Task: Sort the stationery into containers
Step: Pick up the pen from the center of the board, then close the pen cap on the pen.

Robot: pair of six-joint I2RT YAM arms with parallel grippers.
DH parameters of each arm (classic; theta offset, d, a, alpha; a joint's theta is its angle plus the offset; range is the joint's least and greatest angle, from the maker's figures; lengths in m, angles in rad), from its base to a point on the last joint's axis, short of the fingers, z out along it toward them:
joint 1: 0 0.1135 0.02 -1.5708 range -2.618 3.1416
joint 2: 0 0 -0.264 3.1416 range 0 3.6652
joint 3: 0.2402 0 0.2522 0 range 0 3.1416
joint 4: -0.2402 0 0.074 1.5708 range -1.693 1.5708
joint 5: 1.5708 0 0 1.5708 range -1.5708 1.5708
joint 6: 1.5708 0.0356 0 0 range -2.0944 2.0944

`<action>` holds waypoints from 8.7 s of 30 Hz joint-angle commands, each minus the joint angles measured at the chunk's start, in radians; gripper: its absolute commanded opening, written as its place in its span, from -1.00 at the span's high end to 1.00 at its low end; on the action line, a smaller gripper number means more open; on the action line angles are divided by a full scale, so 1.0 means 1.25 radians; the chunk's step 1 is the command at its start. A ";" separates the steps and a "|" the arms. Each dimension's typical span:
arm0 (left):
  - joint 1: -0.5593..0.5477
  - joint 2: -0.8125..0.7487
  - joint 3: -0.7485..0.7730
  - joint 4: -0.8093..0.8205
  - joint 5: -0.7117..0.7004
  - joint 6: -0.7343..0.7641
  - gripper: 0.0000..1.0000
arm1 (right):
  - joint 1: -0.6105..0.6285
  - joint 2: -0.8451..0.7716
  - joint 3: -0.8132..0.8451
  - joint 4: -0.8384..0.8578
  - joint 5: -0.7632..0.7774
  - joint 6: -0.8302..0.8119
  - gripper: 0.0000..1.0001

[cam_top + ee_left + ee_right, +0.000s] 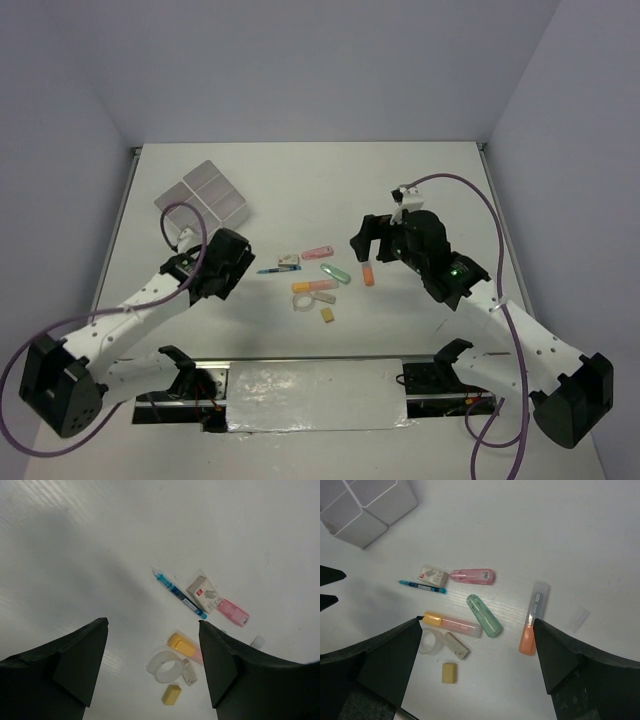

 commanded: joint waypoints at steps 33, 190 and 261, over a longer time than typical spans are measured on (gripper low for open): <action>-0.069 0.560 0.366 -0.156 0.025 -0.359 -0.18 | -0.049 -0.052 -0.015 0.020 -0.139 -0.042 -0.99; -0.190 -0.182 -0.092 0.847 0.702 0.654 1.00 | 0.289 -0.113 -0.095 0.549 0.035 0.358 1.00; -0.190 -0.214 -0.065 0.811 0.585 0.670 1.00 | 0.359 -0.072 -0.095 0.570 0.024 0.227 1.00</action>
